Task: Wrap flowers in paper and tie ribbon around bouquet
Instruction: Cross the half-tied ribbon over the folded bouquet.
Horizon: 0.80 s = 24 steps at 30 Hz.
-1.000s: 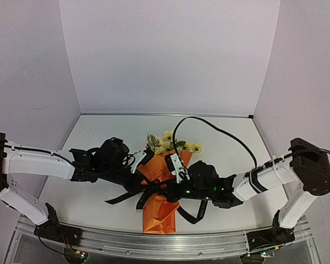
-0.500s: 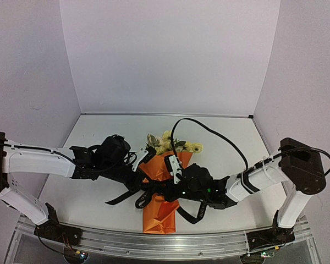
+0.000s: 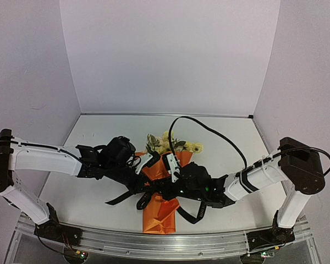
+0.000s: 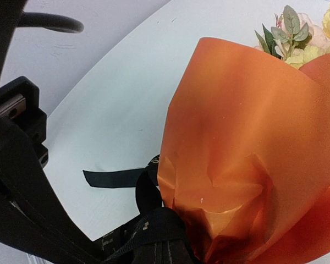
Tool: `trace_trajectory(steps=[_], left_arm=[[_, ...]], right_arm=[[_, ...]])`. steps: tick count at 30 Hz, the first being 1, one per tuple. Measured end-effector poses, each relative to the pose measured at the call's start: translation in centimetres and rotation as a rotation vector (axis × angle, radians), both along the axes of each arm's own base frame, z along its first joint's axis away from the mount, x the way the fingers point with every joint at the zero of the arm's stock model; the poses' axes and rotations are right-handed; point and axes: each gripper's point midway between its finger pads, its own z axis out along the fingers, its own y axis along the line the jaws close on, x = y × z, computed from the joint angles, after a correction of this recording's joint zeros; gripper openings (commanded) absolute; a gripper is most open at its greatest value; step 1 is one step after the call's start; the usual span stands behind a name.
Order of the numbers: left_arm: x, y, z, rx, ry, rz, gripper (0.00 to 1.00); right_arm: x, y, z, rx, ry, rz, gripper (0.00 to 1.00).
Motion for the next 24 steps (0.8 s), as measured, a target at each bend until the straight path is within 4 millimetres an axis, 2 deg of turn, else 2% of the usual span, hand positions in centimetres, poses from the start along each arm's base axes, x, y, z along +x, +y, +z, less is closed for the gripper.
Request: trace_trajectory(steps=[3, 10, 18, 24], left_arm=[[0.0, 0.0, 0.0, 0.001, -0.001, -0.002, 0.01], [0.6, -0.9, -1.2, 0.027, 0.013, -0.001, 0.01], [0.8, -1.0, -2.3, 0.047, 0.021, 0.005, 0.01], [0.8, -1.0, -3.1, 0.057, 0.034, 0.014, 0.02]], right_arm=[[0.0, -0.1, -0.2, -0.008, 0.001, 0.001, 0.00], [0.2, -0.5, -0.9, -0.036, 0.015, -0.008, 0.07], [-0.6, -1.7, -2.0, -0.067, 0.039, 0.011, 0.21], [-1.5, -2.2, 0.2, -0.025, 0.016, 0.037, 0.28]])
